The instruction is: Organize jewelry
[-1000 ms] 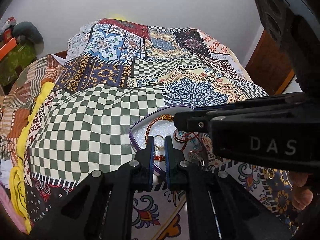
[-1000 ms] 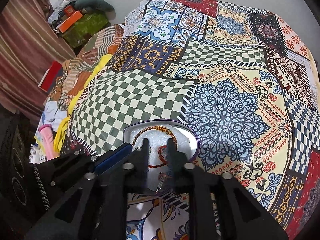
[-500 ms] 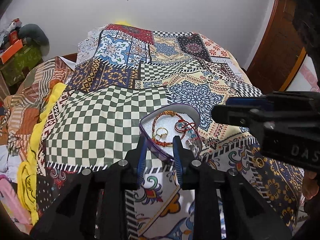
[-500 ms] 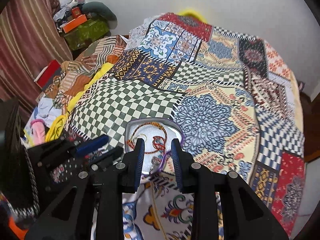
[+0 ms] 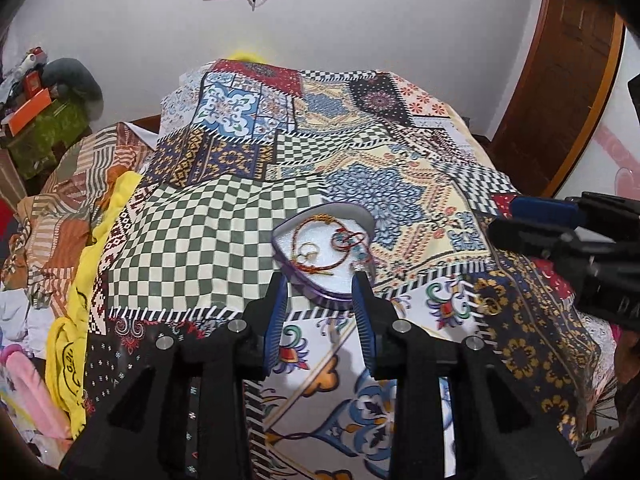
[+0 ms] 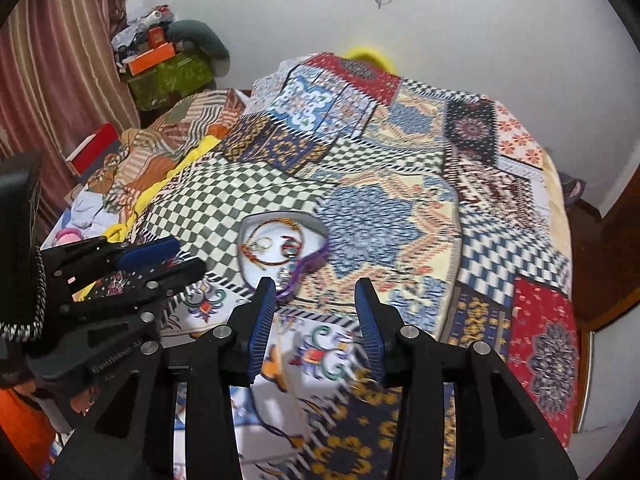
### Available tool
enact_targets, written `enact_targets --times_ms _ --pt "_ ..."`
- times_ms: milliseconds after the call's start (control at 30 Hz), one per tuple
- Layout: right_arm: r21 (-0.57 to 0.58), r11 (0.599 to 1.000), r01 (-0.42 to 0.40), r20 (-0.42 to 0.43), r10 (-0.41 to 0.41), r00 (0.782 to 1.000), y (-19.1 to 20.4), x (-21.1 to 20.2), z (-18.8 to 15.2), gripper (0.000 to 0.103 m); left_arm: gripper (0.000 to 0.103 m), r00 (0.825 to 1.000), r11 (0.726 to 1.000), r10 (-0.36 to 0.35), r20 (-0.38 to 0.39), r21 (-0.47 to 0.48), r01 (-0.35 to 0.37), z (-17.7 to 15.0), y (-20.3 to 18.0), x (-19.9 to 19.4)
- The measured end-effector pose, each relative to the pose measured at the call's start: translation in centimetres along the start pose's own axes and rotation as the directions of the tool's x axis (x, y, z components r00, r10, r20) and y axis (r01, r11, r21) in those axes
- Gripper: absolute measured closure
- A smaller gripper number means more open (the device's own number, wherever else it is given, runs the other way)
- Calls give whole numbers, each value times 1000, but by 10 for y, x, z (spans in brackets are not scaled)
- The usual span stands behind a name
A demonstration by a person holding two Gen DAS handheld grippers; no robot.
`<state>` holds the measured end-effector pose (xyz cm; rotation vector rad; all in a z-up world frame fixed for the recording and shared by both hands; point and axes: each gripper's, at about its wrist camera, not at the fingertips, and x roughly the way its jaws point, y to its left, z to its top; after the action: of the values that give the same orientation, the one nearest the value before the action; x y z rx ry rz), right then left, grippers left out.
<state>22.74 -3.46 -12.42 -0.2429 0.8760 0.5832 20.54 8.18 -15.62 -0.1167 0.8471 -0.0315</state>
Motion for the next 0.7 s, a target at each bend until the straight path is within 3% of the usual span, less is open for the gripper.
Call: enact_targets --times_ms 267,533,700 --pt "69 997 45 30 -47 998 -47 -23 -5 66 71 999 998 -48 -5 48 49 8 -34 4" --pt "119 990 74 -15 -73 997 -80 -18 -28 66 68 991 987 -113 -69 110 120 -1 -80 28" --pt "147 988 55 -46 -49 998 -93 -11 -46 66 68 983 977 -145 -110 144 160 -10 -104 43"
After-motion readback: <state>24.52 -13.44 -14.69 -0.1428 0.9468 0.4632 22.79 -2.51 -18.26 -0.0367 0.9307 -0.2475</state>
